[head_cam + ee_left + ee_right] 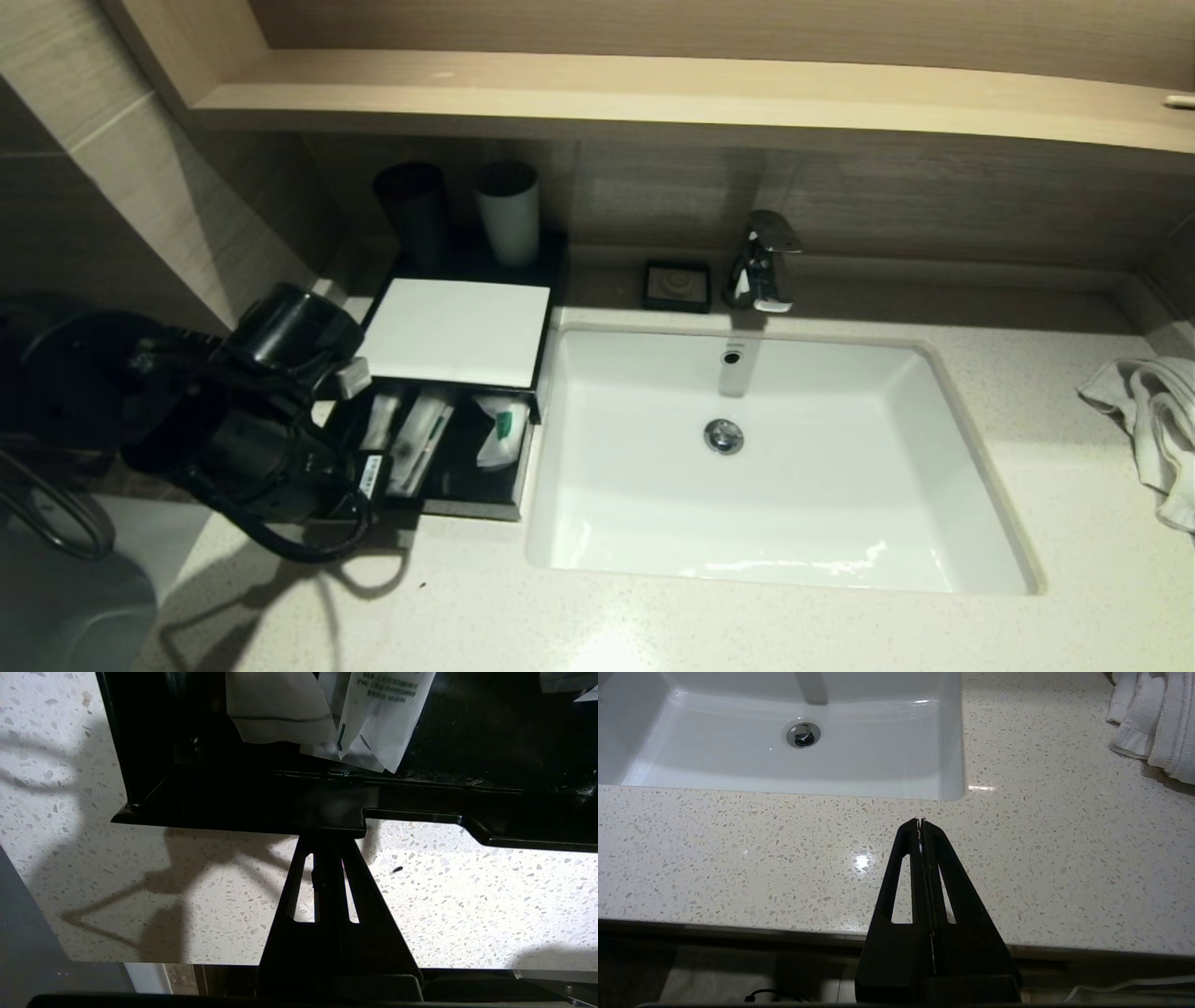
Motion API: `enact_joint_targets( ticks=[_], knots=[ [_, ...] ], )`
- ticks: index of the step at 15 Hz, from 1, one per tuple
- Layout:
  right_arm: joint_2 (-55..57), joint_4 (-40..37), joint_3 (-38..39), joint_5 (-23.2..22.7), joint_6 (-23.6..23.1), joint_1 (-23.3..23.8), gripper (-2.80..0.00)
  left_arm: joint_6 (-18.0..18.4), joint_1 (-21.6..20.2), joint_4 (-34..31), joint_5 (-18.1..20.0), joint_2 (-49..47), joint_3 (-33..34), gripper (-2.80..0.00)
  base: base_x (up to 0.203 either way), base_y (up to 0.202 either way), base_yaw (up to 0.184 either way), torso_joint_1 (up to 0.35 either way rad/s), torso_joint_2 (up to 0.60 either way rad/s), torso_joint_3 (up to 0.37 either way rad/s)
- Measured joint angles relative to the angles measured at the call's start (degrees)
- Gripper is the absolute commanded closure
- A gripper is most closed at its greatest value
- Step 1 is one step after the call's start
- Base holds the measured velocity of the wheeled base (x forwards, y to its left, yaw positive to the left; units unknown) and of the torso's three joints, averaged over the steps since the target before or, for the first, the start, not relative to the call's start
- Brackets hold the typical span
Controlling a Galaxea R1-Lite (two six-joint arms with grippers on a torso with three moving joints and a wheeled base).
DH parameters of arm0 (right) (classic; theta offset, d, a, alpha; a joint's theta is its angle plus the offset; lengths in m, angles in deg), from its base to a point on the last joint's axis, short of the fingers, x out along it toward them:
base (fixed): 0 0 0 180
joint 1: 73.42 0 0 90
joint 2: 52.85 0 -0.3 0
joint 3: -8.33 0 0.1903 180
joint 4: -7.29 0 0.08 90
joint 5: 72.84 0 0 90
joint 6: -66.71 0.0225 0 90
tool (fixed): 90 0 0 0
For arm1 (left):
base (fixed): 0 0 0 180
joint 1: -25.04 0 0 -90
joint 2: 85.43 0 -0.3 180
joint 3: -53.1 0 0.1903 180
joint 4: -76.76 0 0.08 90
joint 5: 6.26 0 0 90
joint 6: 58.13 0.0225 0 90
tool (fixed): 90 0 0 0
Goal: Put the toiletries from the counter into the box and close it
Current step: Close the drawer
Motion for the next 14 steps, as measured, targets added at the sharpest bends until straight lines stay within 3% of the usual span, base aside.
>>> enact_joint_targets(
  ticks=[14],
  knots=[
    [0.00,0.00,0.00,0.01,0.03,0.02,0.00,0.11,0.00,-0.21,-0.09,-3.21,-5.43,0.00,0.000,0.000,0.000,0.000,0.00,0.000]
  ],
)
